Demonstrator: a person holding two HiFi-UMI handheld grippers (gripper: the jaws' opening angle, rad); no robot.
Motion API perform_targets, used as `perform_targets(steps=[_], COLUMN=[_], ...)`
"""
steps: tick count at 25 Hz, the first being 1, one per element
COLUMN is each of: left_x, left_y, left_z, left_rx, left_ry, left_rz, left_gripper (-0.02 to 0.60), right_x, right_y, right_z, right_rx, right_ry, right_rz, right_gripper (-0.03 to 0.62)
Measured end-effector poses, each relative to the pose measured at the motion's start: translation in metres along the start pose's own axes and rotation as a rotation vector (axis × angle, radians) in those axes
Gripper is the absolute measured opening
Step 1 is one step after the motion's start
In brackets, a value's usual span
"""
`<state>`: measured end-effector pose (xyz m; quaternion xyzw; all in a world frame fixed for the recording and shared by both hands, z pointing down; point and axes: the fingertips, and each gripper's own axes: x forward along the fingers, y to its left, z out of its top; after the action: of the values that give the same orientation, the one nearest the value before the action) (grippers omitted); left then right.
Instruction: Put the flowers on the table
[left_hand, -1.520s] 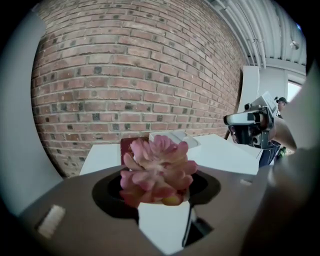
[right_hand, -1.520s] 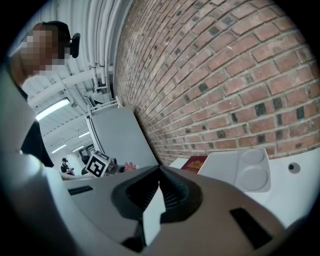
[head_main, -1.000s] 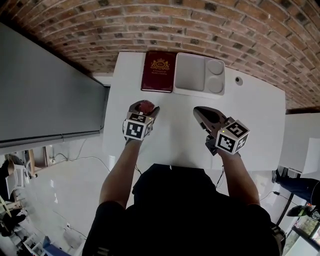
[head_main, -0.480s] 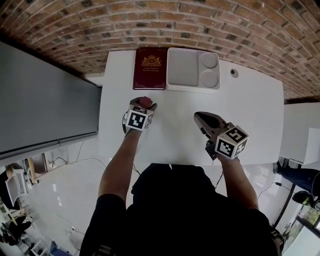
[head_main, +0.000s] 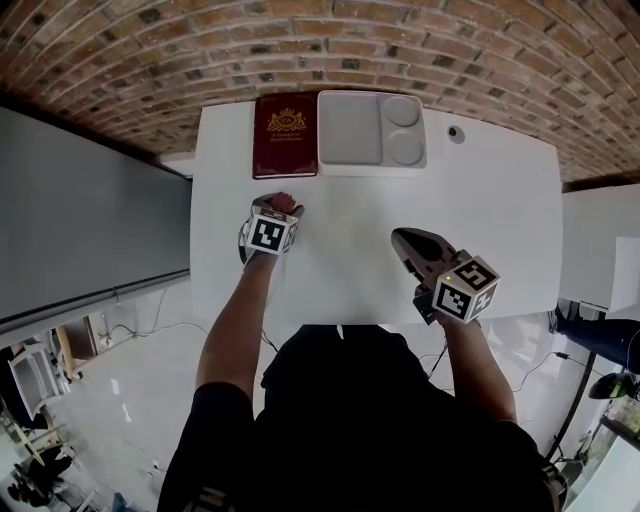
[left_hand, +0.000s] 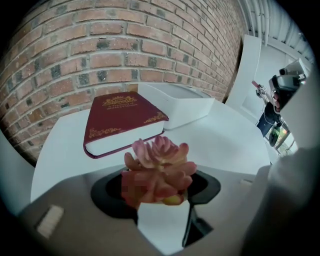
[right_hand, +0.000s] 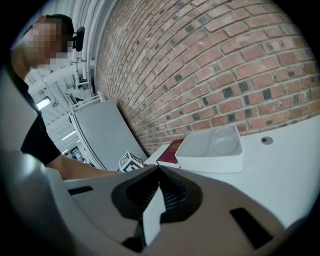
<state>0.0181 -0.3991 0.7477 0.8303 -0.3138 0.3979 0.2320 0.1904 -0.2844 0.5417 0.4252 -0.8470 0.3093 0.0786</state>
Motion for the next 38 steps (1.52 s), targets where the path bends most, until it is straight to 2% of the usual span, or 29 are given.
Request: perform_targets(steps=[11, 26, 29, 33, 38], left_x=[-0.019, -0.099, -0.119, -0.157, -0.207], left_y=[-0.004, -0.018, -0.025, -0.041, -0.063], left_z=[0.004, 0.018, 0.03, 0.054, 0.081], left_rx=[0.014, -0.043, -0.075, -0.097, -0.077], left_ry=[-0.039, -0.146, -0.22, -0.368, -0.517], left_rz=[0.02, 0.04, 0.044, 0.034, 0.078], left_gripper=[0.288, 0.291, 0.29, 0.273, 0.181], right_x=[0.0, -0.002, -0.008, -0.02, -0.036], right_y=[0.012, 0.043, 0.046, 0.048, 0.048], right_z=[0.004, 0.036, 0.04, 0.046, 0.06], right_rx=[-0.024, -0.094, -0.106, -0.117, -0.143], right_ry=[-0.011, -0.06, -0.072, -0.091, -0.14], right_rz=[0.028, 0.127, 0.148, 0.169, 0.192], right_gripper=[0.009, 0.009, 0.009, 0.009, 0.009])
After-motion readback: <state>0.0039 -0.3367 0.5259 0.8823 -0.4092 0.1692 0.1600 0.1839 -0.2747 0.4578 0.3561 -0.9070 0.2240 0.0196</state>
